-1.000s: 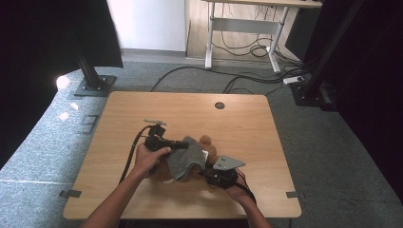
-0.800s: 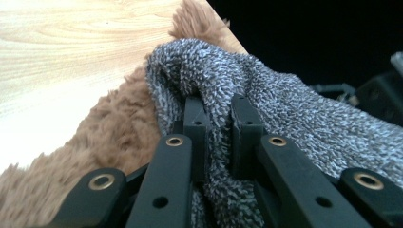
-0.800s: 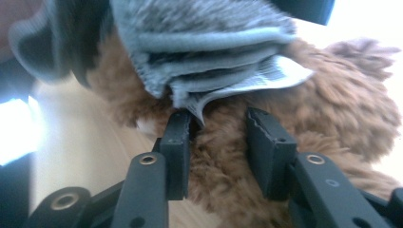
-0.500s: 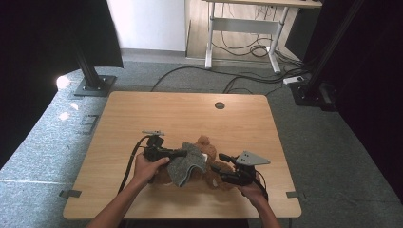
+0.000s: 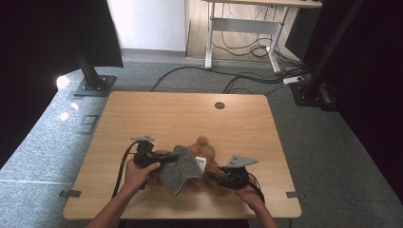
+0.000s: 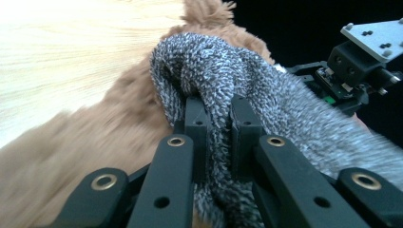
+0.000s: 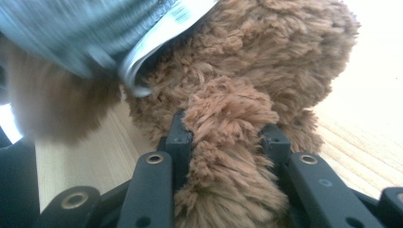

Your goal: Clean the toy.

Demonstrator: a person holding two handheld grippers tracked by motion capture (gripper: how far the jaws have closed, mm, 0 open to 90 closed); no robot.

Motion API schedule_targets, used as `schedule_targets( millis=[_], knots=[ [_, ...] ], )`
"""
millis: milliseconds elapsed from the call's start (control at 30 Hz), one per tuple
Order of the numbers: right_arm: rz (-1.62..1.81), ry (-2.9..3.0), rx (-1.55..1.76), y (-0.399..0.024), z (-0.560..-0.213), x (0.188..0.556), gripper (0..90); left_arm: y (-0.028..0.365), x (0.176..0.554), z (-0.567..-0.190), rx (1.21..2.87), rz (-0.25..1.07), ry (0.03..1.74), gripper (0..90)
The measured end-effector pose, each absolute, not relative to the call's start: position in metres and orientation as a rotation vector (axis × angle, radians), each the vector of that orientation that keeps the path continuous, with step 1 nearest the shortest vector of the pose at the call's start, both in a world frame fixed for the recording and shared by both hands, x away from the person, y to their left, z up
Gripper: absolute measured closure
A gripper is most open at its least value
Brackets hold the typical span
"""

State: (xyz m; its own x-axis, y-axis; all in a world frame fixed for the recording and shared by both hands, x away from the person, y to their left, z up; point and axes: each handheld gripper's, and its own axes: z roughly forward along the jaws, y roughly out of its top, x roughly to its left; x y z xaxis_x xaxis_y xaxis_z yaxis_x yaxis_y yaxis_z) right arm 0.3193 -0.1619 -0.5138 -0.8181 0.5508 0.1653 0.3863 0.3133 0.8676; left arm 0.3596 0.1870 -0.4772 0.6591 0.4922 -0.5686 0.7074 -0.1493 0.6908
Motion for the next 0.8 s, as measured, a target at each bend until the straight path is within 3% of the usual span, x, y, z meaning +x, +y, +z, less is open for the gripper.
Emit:
schedule_targets(
  millis=[500, 567, 800],
  knots=[
    [1.485, 2.429, 0.829, -0.16, -0.521, 0.304, 67.1, 0.262, 0.34, -0.473, 1.697, -0.185, 1.033, 79.8],
    [1.497, 2.433, 0.845, -0.161, -0.524, 0.303, 67.3, 0.273, 0.339, -0.476, 1.684, -0.236, 1.031, 79.8],
    [1.455, 2.476, 0.85, -0.153, -0.533, 0.3, 68.2, 0.259, 0.333, -0.489, 1.696, -0.272, 1.004, 80.1]
  ],
)
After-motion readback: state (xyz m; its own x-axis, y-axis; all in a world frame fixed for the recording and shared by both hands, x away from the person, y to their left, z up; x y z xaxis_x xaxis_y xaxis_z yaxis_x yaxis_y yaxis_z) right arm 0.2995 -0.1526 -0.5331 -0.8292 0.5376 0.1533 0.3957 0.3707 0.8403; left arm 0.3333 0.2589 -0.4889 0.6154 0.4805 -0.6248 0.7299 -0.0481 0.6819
